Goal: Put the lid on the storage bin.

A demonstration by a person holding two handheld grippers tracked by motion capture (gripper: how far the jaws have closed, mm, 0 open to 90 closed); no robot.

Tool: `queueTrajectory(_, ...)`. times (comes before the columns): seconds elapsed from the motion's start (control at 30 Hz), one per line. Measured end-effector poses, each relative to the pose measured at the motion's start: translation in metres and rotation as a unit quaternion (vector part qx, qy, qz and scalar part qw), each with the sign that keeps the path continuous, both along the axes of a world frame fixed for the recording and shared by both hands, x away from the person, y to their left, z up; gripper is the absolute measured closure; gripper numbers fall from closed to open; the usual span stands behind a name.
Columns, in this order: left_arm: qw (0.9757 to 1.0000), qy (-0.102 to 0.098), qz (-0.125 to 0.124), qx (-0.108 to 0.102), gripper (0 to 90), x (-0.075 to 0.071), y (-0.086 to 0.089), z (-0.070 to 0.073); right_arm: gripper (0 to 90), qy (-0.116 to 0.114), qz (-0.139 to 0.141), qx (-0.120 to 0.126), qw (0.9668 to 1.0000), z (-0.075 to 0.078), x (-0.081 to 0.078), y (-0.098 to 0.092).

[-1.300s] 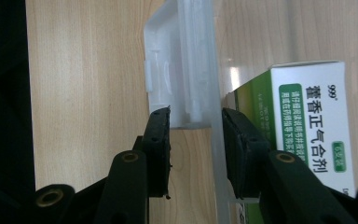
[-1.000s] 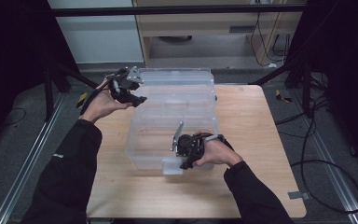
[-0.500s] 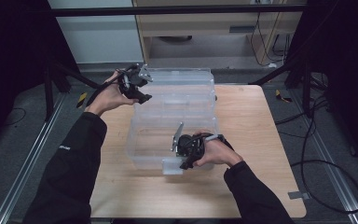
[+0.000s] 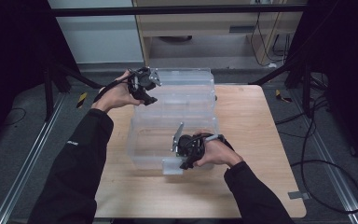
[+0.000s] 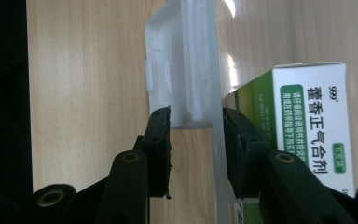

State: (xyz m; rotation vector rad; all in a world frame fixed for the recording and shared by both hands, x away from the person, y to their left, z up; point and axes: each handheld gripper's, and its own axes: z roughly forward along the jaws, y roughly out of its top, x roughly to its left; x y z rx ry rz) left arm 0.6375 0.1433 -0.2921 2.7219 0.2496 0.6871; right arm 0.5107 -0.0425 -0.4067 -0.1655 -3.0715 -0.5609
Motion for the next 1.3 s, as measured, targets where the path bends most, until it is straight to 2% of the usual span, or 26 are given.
queueTrajectory(0.07, 1.0000, -0.002, -0.001, 0.009, 48.6, 0.001, -0.002, -0.002, 64.3, 0.000, 0.001, 0.000, 1.0000, 0.000, 0.000, 0.000)
queueTrajectory(0.13, 0.9996, -0.016, -0.001, 0.022, 49.4, 0.002, -0.005, -0.005, 64.3, 0.000, 0.001, 0.001, 1.0000, 0.000, 0.000, 0.000)
queueTrajectory(0.23, 0.9993, -0.020, -0.006, 0.031, 50.5, 0.002, -0.008, -0.007, 64.4, -0.001, 0.002, 0.002, 1.0000, 0.000, 0.000, 0.000)
queueTrajectory(0.5, 0.9983, -0.019, -0.019, 0.051, 55.7, 0.002, -0.017, -0.011, 64.5, -0.004, 0.002, 0.001, 1.0000, 0.000, 0.000, 0.000)
queueTrajectory(0.73, 0.9975, -0.014, -0.025, 0.065, 65.3, 0.001, -0.023, -0.016, 64.5, -0.003, 0.001, 0.000, 1.0000, 0.000, 0.000, 0.000)
queueTrajectory(0.97, 0.9958, -0.011, -0.031, 0.086, 73.7, -0.001, -0.027, -0.015, 64.5, -0.004, -0.002, -0.004, 1.0000, 0.000, -0.001, 0.001)
queueTrajectory(1.1, 0.9943, -0.014, -0.039, 0.098, 75.6, -0.002, -0.029, -0.014, 64.5, -0.003, -0.003, -0.006, 1.0000, 0.001, -0.002, 0.001)
queueTrajectory(1.27, 0.9943, -0.014, -0.042, 0.097, 77.1, -0.003, -0.029, -0.015, 64.5, -0.003, -0.003, -0.007, 1.0000, 0.001, -0.002, 0.001)
queueTrajectory(1.3, 0.9936, -0.016, -0.046, 0.102, 77.3, -0.003, -0.030, -0.014, 64.5, -0.002, -0.003, -0.007, 1.0000, 0.001, -0.001, 0.001)
